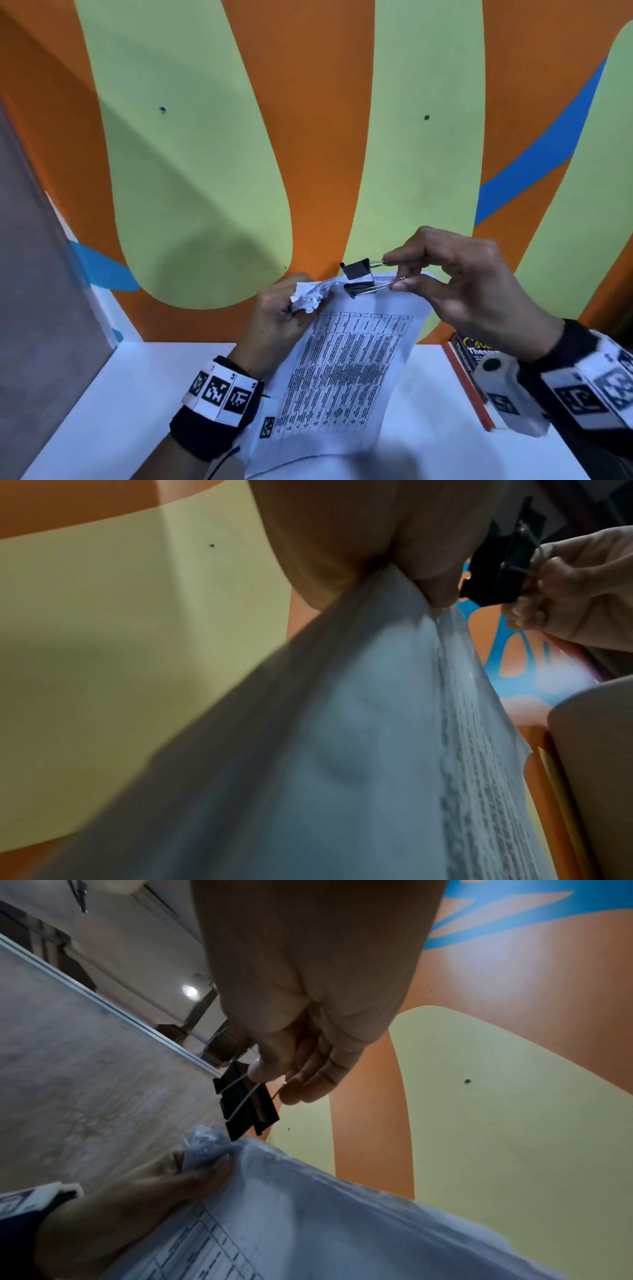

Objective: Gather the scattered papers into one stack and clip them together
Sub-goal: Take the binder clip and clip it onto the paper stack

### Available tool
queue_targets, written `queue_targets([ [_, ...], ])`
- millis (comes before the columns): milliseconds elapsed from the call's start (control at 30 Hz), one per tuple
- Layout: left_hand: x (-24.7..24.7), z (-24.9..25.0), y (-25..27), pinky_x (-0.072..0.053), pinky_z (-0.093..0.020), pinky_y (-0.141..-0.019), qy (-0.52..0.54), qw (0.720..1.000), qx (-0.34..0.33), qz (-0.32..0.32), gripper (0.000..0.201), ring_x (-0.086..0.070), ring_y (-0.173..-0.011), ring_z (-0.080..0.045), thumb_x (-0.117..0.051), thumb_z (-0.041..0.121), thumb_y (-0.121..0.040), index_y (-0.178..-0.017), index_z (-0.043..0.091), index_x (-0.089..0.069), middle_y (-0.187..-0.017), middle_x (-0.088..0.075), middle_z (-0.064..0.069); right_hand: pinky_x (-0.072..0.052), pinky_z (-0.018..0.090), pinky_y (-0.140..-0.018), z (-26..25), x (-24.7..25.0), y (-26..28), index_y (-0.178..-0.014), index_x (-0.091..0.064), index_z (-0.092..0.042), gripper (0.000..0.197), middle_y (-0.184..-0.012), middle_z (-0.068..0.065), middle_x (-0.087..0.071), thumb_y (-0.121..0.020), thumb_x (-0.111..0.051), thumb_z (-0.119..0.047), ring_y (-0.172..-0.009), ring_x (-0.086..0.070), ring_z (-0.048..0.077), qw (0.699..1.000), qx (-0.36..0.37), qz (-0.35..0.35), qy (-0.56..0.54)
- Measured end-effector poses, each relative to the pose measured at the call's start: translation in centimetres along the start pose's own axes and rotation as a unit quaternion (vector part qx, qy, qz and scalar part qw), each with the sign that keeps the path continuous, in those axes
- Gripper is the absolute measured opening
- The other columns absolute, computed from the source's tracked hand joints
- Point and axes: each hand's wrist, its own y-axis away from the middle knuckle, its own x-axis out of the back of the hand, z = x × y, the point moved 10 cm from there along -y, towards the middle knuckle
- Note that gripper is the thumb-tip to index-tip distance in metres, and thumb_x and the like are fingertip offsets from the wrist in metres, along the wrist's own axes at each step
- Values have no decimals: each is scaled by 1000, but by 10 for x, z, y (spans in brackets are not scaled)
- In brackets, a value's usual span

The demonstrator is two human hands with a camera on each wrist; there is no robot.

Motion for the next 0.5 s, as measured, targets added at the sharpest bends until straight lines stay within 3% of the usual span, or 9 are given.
queue_targets([
  [67,1,3,-1,-31,-25,-48,6,1000,-15,0,28,-39,-51,-15,-61,19,-90,-64,21,-51,-63,-45,6,-44,13,-65,-4,-3,-5,-89,-70,1,18,-70,4,-62,-76,-72,-11,-65,-59,13,1000,10,-15,17],
  [133,0,4,0,-32,-32,-47,2,1000,-31,-3,28,-41,-51,-18,-61,19,-90,-63,14,-54,-64,-46,4,-43,14,-61,-9,-4,-8,-89,-70,1,16,-69,2,-60,-77,-72,-8,-62,-57,11,999,24,-30,38],
  [200,-1,3,2,-37,-36,-47,-8,999,-39,-12,28,-48,-52,-22,-62,20,-90,-67,4,-61,-65,-53,-2,-45,25,-58,-14,-8,-10,-90,-69,1,14,-68,4,-59,-78,-71,-5,-60,-57,16,996,40,-54,65],
  [267,-3,3,3,-38,-39,-47,-11,999,-46,-21,25,-50,-54,-23,-62,19,-90,-69,6,-62,-68,-55,-2,-44,30,-56,-17,-14,-10,-91,-68,-1,13,-68,6,-57,-79,-71,-3,-58,-54,20,991,50,-87,89],
  [333,-3,7,3,-38,-39,-47,-7,998,-60,-27,24,-49,-53,-22,-62,19,-90,-68,11,-60,-68,-53,0,-40,21,-55,-17,-20,-10,-91,-68,-4,13,-70,0,-54,-79,-71,-2,-57,-50,16,985,50,-123,110],
  [400,-4,8,3,-38,-41,-46,-6,998,-58,-30,27,-49,-52,-24,-62,20,-91,-67,8,-61,-66,-53,-3,-32,9,-58,-16,-23,-10,-90,-68,-5,12,-73,-10,-47,-79,-71,-3,-58,-42,8,980,42,-150,124],
  [500,-6,8,4,-38,-37,-44,-7,998,-55,-38,21,-47,-51,-21,-66,14,-88,-67,15,-61,-66,-52,4,-31,10,-57,-15,-25,-9,-90,-68,-7,11,-75,-10,-52,-80,-69,-3,-59,-42,6,970,27,-182,159],
])
